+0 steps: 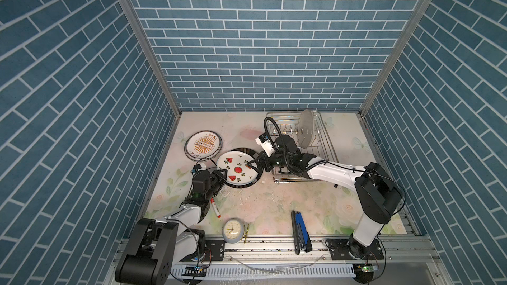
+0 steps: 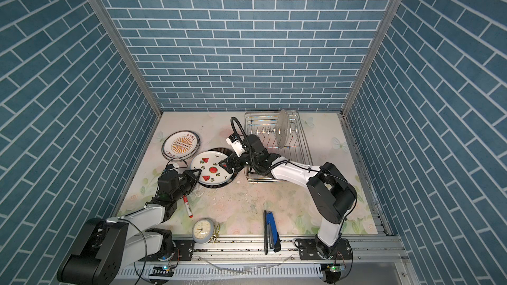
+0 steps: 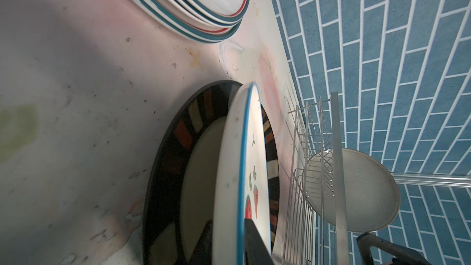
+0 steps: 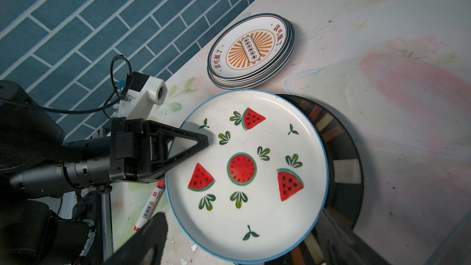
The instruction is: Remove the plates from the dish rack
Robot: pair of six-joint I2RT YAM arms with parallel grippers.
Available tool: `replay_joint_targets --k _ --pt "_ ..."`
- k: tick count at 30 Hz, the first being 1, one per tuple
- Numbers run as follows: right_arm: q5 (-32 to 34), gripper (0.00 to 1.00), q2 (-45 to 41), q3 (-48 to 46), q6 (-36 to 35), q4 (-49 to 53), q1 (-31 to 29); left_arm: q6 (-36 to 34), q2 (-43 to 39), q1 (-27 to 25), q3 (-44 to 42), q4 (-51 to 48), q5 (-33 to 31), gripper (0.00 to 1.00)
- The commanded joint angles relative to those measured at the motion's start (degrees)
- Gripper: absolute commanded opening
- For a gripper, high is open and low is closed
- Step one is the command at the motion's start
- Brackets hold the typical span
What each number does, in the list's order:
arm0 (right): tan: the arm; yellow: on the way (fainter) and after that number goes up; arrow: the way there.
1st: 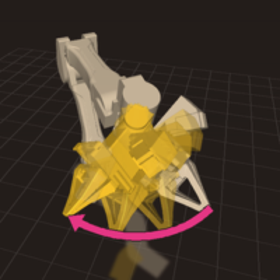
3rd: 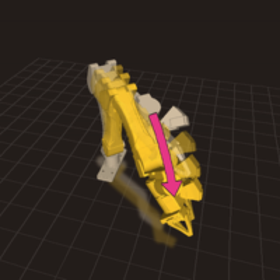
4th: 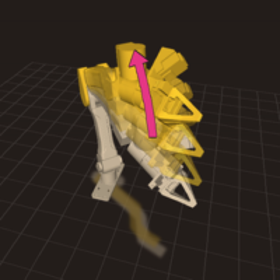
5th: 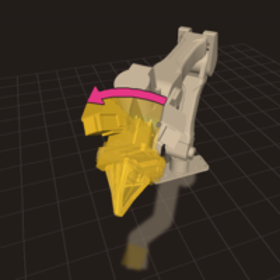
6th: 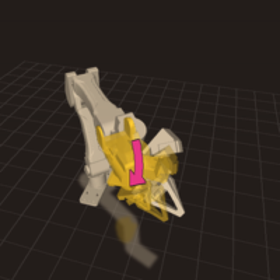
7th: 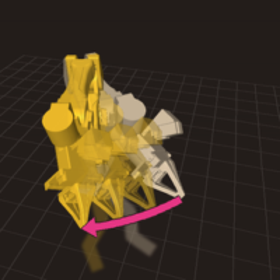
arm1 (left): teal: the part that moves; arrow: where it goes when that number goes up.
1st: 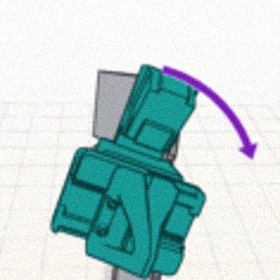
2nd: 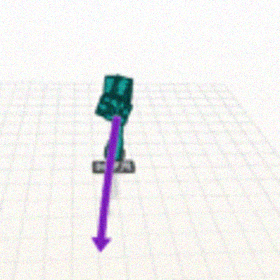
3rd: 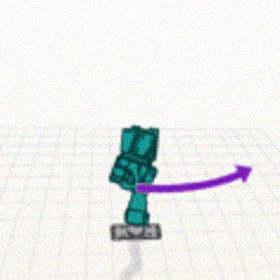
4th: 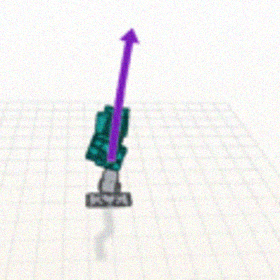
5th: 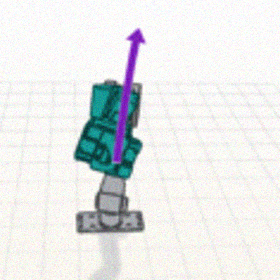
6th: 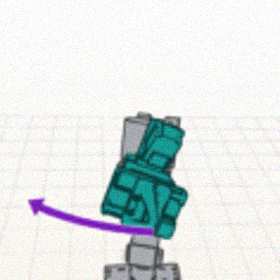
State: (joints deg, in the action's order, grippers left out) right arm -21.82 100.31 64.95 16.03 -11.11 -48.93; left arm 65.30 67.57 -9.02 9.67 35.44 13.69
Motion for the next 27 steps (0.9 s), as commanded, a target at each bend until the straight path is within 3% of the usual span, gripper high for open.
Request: replay_joint_targets --k 1,8,17,21,27 --pt "0.6 0.92 0.4 2.2 -2.4 1.1 -0.4 -0.8 1.9 0.1 2.3 4.6 1.0 0.23" --pt "0.6 0.92 0.6 2.6 -2.4 1.4 -0.4 -0.5 4.3 0.1 3.2 3.8 -0.3 0.35" --pt "1.0 0.92 2.3 4.3 -2.6 2.8 -0.4 -3.7 3.9 -0.3 5.7 -3.3 -3.2 0.40" --pt "0.0 0.92 3.3 5.1 -2.7 3.1 -0.4 -4.5 4.3 -0.9 6.2 -4.7 -5.3 0.49" --pt "0.3 0.92 3.8 5.4 -2.3 3.0 -0.4 -5.6 8.3 -1.4 7.7 -3.6 -4.5 0.49"
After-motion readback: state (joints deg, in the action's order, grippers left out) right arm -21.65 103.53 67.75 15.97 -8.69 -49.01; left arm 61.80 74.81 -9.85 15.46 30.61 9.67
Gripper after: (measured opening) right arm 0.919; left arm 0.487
